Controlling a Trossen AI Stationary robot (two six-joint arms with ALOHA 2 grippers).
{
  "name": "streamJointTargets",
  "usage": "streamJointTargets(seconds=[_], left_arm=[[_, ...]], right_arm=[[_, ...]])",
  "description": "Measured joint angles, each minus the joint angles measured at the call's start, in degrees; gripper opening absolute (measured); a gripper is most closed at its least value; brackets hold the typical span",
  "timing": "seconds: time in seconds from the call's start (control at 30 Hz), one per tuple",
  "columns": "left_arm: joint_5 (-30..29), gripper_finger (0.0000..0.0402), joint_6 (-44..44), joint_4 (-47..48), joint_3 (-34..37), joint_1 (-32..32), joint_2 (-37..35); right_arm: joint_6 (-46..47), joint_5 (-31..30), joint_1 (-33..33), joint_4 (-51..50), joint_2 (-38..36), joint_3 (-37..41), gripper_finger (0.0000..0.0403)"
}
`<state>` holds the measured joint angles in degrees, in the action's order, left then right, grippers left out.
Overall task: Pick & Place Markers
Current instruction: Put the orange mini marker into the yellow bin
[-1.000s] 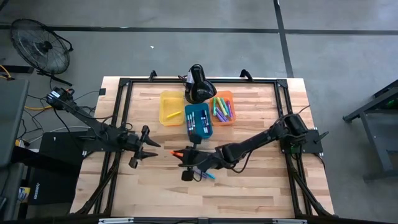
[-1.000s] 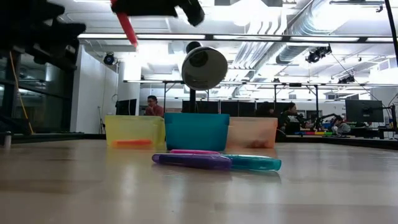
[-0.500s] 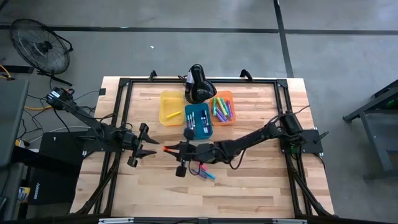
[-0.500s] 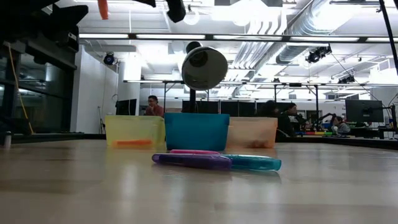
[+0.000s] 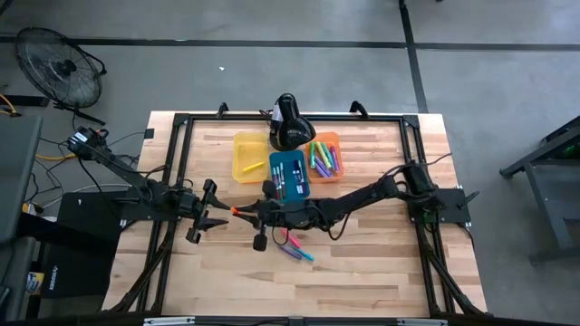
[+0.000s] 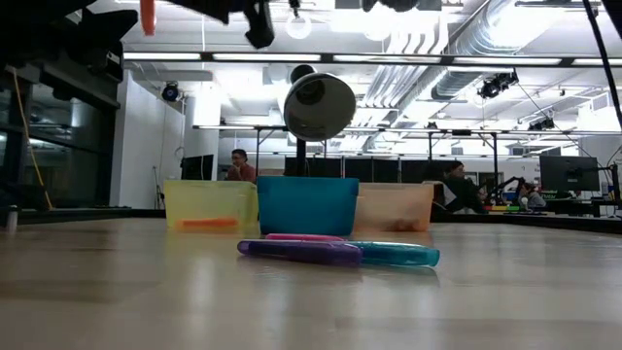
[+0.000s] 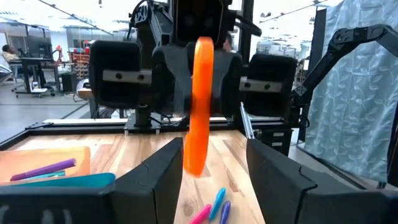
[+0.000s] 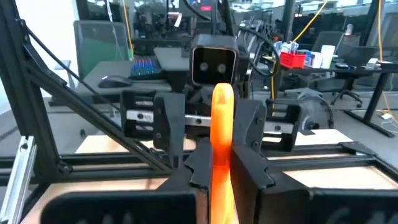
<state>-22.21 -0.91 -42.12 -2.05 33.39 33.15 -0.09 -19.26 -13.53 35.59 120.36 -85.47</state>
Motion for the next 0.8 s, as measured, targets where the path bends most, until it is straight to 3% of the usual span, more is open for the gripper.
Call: streamJointTargets(seconds=[0.8], left_arm=[[-5.1,0.0172,-0.3,-0.4,0.0,0.0,1.2]], right_arm=[[-0.1,1.7,1.1,3.0,0.7,0.0,0.0024]])
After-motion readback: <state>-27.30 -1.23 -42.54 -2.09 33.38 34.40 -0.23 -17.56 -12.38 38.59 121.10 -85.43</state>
